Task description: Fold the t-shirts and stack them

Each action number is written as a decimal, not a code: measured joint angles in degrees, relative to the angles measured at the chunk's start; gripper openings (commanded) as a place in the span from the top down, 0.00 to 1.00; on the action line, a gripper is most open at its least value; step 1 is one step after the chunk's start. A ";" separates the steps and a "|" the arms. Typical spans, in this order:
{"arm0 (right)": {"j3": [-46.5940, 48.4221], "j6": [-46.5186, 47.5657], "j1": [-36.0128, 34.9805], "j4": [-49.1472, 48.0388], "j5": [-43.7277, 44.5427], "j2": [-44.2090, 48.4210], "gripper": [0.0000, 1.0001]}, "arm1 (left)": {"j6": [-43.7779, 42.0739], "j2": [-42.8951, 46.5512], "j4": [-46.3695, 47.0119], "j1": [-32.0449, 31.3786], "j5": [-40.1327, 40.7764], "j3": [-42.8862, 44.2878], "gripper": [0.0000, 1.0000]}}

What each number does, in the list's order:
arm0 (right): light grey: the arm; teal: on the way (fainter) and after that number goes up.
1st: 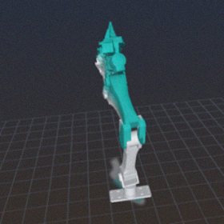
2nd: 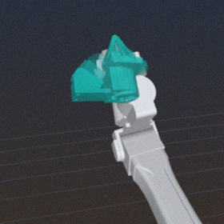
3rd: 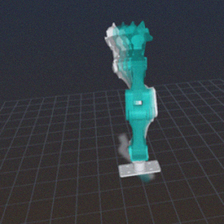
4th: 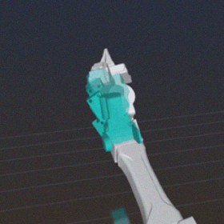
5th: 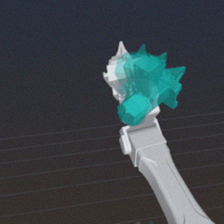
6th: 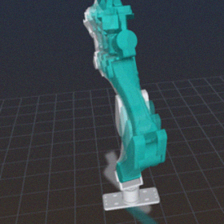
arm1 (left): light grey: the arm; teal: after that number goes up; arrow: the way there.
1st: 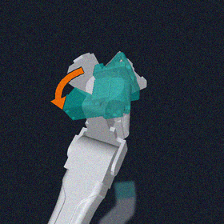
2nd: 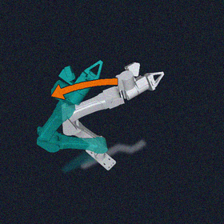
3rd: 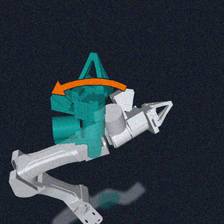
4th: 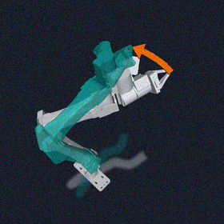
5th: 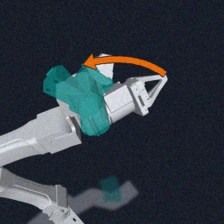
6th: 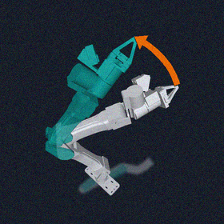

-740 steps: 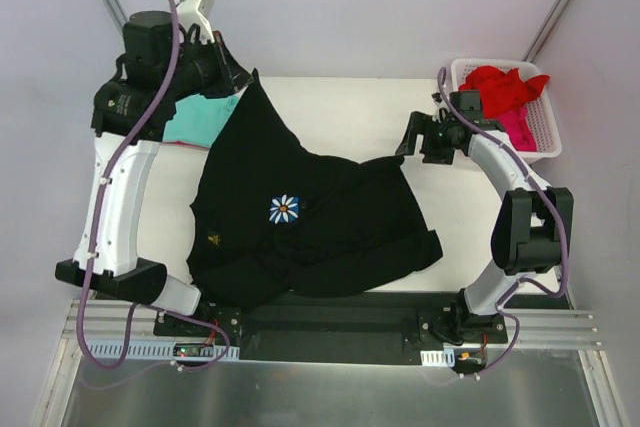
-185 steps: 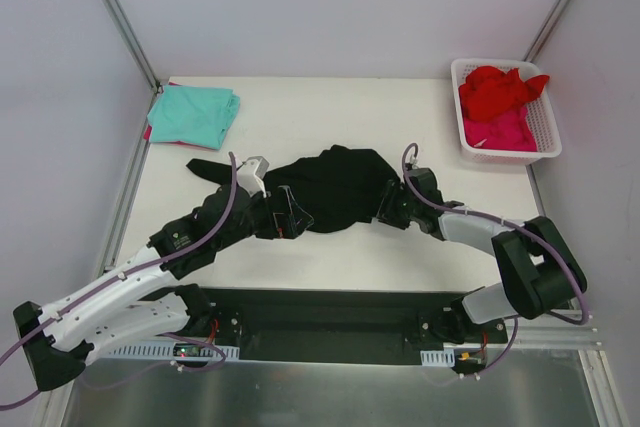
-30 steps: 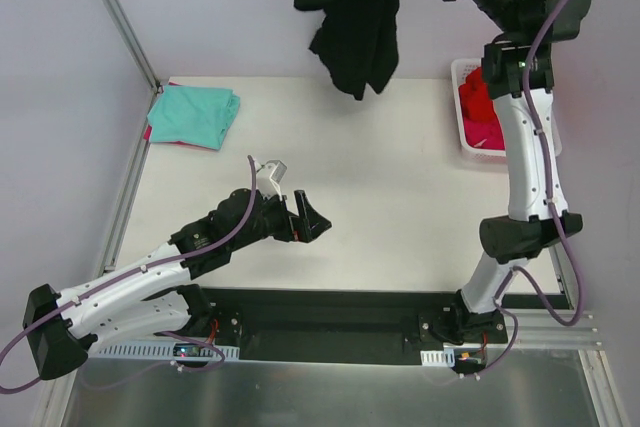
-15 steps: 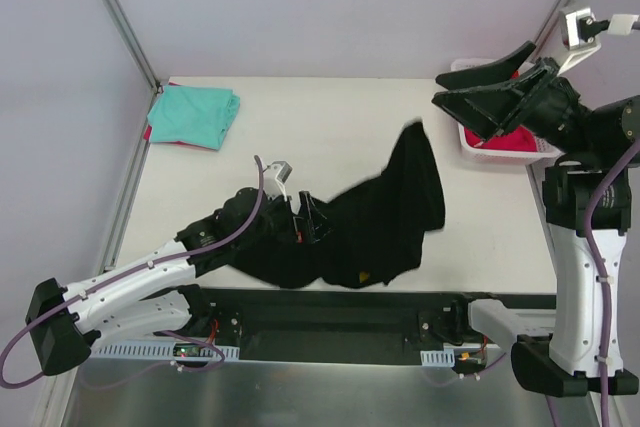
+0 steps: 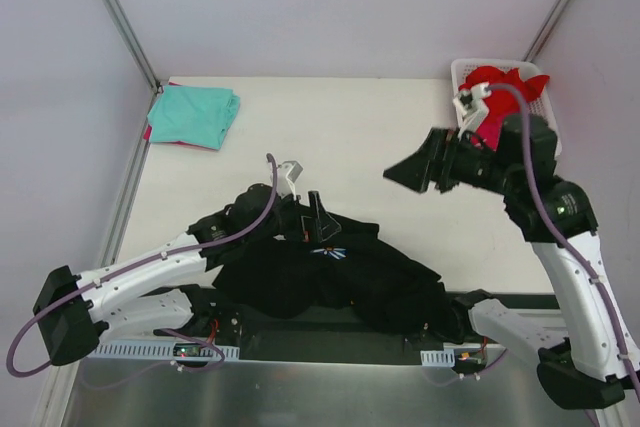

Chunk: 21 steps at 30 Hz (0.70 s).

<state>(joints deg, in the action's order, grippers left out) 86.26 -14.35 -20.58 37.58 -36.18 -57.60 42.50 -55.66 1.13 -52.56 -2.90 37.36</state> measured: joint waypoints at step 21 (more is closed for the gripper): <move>-21.22 7.93 -3.89 22.23 23.58 16.90 0.13 | -3.34 -20.17 -17.68 -2.49 -12.81 7.67 0.01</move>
<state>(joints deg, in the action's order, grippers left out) 65.04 -6.42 -24.47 59.81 -12.60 -40.71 39.16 -75.83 -16.56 -55.05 -15.70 45.04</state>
